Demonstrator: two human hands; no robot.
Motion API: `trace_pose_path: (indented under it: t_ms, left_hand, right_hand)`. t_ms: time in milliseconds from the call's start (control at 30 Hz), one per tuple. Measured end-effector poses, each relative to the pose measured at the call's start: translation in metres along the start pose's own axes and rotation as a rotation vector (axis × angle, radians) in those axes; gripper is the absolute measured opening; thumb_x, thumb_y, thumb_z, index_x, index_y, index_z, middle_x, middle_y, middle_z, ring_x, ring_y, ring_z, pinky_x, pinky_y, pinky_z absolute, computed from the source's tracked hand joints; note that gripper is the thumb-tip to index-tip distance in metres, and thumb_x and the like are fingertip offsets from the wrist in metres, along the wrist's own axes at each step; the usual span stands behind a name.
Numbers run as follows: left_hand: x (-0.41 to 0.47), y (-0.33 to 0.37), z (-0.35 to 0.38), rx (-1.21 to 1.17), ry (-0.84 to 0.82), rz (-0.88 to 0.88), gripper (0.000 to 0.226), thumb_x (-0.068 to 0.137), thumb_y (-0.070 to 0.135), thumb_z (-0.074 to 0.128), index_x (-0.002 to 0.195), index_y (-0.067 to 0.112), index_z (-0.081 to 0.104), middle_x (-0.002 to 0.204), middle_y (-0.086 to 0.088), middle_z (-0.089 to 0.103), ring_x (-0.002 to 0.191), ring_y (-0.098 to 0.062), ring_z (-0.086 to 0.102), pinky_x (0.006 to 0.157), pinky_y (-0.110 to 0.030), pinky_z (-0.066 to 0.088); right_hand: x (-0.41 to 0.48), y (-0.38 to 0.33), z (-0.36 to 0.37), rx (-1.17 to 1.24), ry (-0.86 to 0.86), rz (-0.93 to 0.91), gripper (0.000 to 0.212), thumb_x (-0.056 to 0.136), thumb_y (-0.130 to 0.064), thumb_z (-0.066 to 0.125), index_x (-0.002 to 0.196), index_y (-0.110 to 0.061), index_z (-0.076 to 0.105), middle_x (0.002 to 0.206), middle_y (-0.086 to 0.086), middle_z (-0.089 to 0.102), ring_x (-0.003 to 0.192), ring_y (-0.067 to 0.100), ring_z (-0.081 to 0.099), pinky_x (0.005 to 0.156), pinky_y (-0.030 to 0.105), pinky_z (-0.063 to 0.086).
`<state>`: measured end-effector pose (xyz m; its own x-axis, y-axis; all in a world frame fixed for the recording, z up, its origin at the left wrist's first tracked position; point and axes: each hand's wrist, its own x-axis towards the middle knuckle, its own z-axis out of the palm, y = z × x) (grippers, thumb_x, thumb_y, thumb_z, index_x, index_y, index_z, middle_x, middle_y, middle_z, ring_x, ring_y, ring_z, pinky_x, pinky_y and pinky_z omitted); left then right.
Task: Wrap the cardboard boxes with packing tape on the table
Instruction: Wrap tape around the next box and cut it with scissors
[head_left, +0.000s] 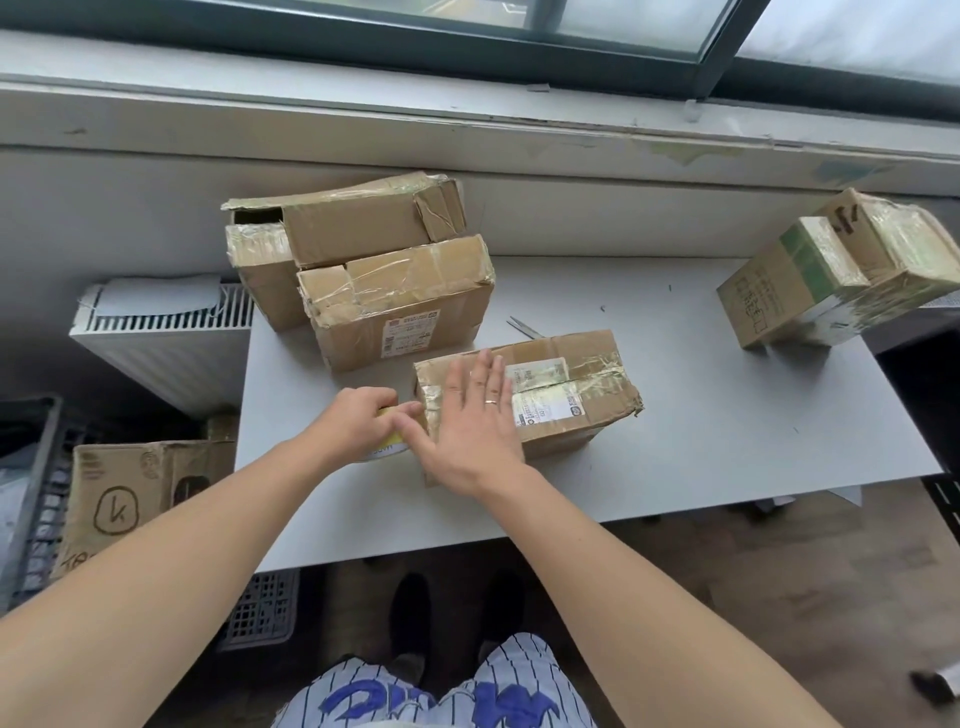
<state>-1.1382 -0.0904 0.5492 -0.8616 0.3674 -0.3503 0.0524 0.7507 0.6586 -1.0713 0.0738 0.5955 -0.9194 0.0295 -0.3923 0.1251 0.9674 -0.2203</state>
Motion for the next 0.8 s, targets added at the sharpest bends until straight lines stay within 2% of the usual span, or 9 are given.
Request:
trace_pose_path:
  t_ms: [67,133,200,267,333,433,567,700,800]
  left_hand:
    - [-0.001,0.002,-0.002,0.012,-0.033,0.001,0.054,0.095,0.051,0.061,0.064,0.01,0.044,0.062,-0.013,0.052,0.064,-0.028,0.042,0.059,-0.038,0.034]
    - [-0.003,0.004,-0.004,0.013,-0.043,0.005,0.053,0.083,0.057,0.046,0.074,0.006,0.058,0.071,-0.012,0.065,0.071,-0.031,0.056,0.065,-0.038,0.042]
    - [-0.002,0.004,-0.004,-0.003,-0.034,0.018,0.047,0.087,0.047,0.047,0.088,0.008,0.072,0.081,-0.008,0.073,0.081,-0.031,0.063,0.067,-0.037,0.044]
    - [-0.001,0.002,-0.003,-0.001,-0.026,0.015,0.033,0.097,0.036,0.055,0.085,0.009,0.071,0.076,-0.005,0.07,0.077,-0.03,0.061,0.065,-0.036,0.041]
    - [0.0,0.0,-0.004,0.006,-0.008,0.011,0.047,0.099,0.044,0.061,0.069,0.008,0.057,0.064,-0.005,0.057,0.066,-0.026,0.051,0.061,-0.037,0.038]
    - [0.002,-0.001,-0.005,0.028,0.011,0.006,0.056,0.099,0.048,0.061,0.069,0.002,0.05,0.065,-0.009,0.052,0.062,-0.021,0.044,0.055,-0.032,0.032]
    - [0.002,-0.003,-0.001,-0.006,0.01,0.018,0.054,0.099,0.048,0.06,0.064,0.01,0.047,0.061,-0.005,0.049,0.063,-0.023,0.045,0.057,-0.035,0.032]
    - [0.003,-0.003,0.003,-0.02,0.02,0.023,0.055,0.099,0.048,0.061,0.064,0.008,0.047,0.061,-0.006,0.049,0.062,-0.022,0.045,0.057,-0.035,0.032]
    - [0.004,-0.003,0.004,-0.008,0.038,0.017,0.055,0.099,0.049,0.062,0.062,0.011,0.045,0.059,-0.005,0.048,0.061,-0.02,0.044,0.057,-0.035,0.032]
  right_hand:
    - [-0.004,-0.017,0.003,0.023,-0.016,-0.066,0.107,0.088,-0.084,0.01,0.158,-0.008,-0.021,0.159,0.025,-0.036,0.145,0.037,-0.04,0.122,0.052,-0.019]
    - [-0.008,-0.03,0.006,0.025,-0.035,-0.119,0.105,0.091,-0.081,0.014,0.159,-0.008,-0.02,0.16,0.022,-0.036,0.144,0.035,-0.042,0.122,0.051,-0.019]
    - [-0.013,-0.034,0.006,0.051,-0.039,-0.184,0.101,0.095,-0.076,0.02,0.159,-0.008,-0.018,0.163,0.017,-0.031,0.147,0.03,-0.038,0.124,0.047,-0.017]
    - [-0.016,-0.024,0.003,0.088,-0.028,-0.268,0.095,0.1,-0.07,0.025,0.161,-0.008,-0.013,0.168,0.01,-0.023,0.152,0.022,-0.03,0.126,0.042,-0.013]
    - [-0.018,0.003,-0.001,0.034,-0.006,-0.304,0.091,0.1,-0.069,0.017,0.162,-0.009,-0.009,0.17,0.007,-0.016,0.154,0.017,-0.022,0.127,0.04,-0.007]
    - [-0.022,0.068,-0.016,-0.119,0.022,-0.17,0.1,0.086,-0.077,-0.009,0.162,-0.011,-0.011,0.168,0.005,-0.019,0.152,0.014,-0.023,0.128,0.042,-0.004]
    - [-0.031,0.134,-0.039,-0.223,0.033,0.133,0.099,0.088,-0.074,-0.006,0.161,-0.008,-0.011,0.17,0.009,-0.015,0.157,0.021,-0.016,0.127,0.041,-0.008]
    - [-0.023,0.099,-0.033,-0.157,-0.001,0.263,0.097,0.098,-0.072,0.008,0.159,0.001,-0.01,0.168,0.021,-0.015,0.156,0.031,-0.015,0.127,0.044,-0.007]
    - [-0.022,0.041,-0.019,-0.119,-0.035,0.204,0.101,0.097,-0.073,0.007,0.158,0.006,-0.009,0.166,0.027,-0.013,0.156,0.037,-0.013,0.127,0.046,-0.006]
